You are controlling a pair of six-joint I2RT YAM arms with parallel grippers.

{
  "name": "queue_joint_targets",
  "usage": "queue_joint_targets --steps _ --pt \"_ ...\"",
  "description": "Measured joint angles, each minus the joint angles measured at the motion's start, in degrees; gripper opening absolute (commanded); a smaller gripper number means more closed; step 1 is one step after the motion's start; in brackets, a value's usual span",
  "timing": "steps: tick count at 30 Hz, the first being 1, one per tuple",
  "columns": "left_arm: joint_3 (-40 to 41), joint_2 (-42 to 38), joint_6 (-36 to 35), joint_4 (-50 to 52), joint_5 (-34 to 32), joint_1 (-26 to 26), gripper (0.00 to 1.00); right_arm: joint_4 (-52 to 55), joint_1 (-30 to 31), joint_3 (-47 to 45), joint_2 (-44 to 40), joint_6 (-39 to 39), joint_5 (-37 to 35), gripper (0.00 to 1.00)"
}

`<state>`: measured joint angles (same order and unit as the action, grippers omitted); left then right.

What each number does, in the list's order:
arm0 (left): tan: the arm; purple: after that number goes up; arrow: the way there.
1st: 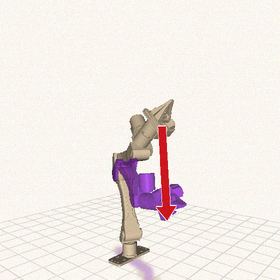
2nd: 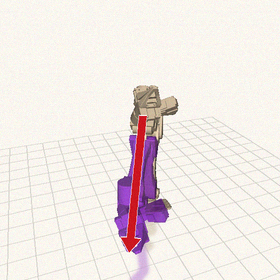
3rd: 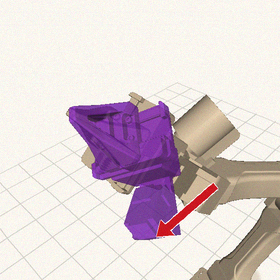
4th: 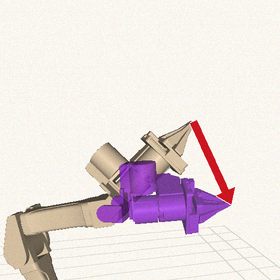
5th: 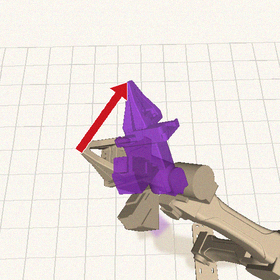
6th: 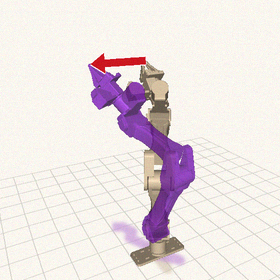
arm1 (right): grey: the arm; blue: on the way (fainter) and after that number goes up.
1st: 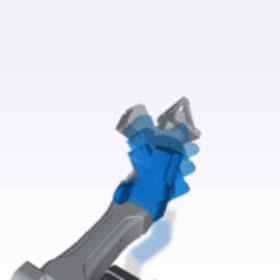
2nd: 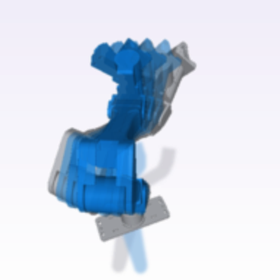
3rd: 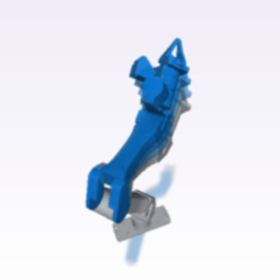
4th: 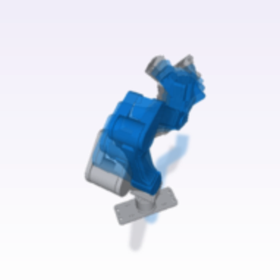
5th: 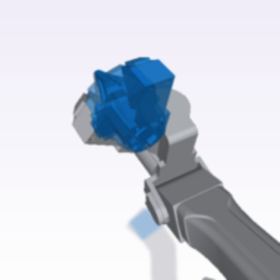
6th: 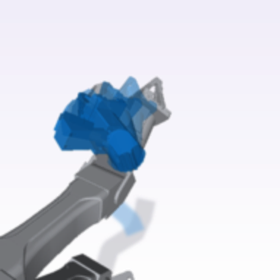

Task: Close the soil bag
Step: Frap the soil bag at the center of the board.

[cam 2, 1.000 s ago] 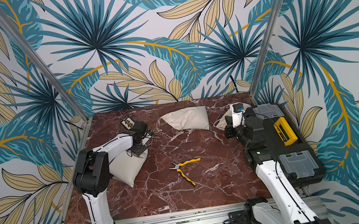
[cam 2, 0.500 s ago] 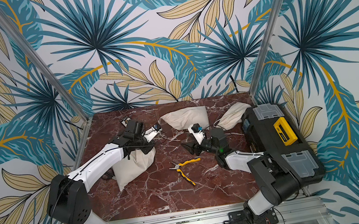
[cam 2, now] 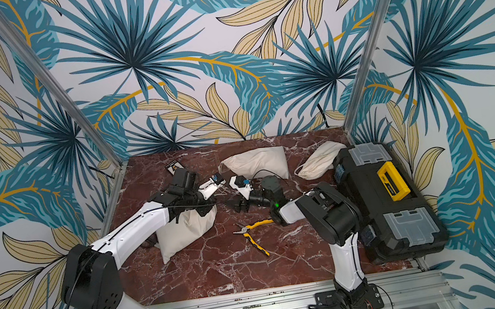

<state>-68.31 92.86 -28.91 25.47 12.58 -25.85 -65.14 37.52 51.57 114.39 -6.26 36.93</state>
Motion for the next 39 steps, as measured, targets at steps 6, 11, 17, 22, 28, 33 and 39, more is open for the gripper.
queue_joint_targets --steps 6,11,17,22,28,33,39 --pt "2.19 -2.62 0.02 -0.59 0.94 0.04 0.0 1.64 0.48 4.28 2.21 -1.25 0.79 0.6" --pt "2.69 -4.24 0.02 -0.31 1.29 0.04 0.0 2.27 0.9 5.03 2.19 -1.75 0.92 0.56" --pt "4.44 -7.82 0.22 -0.44 2.1 0.0 0.0 4.39 1.62 3.61 1.14 -2.14 0.94 0.56" --pt "4.59 -10.27 0.22 -0.46 4.0 -0.02 0.0 5.7 2.67 3.43 0.9 -2.99 0.59 0.53" --pt "5.29 -10.6 0.24 -0.59 4.48 -0.22 0.03 5.01 3.1 2.99 0.52 -3.02 -0.85 0.08" --pt "5.31 -8.57 1.33 -0.61 -1.27 -0.37 0.11 5.57 3.02 -3.06 -7.26 -4.31 -4.83 0.0" --pt "2.8 -2.6 3.26 -3.37 -4.5 -3.37 0.16 11.69 3.32 -10.58 -20.11 -5.57 -12.57 0.0"
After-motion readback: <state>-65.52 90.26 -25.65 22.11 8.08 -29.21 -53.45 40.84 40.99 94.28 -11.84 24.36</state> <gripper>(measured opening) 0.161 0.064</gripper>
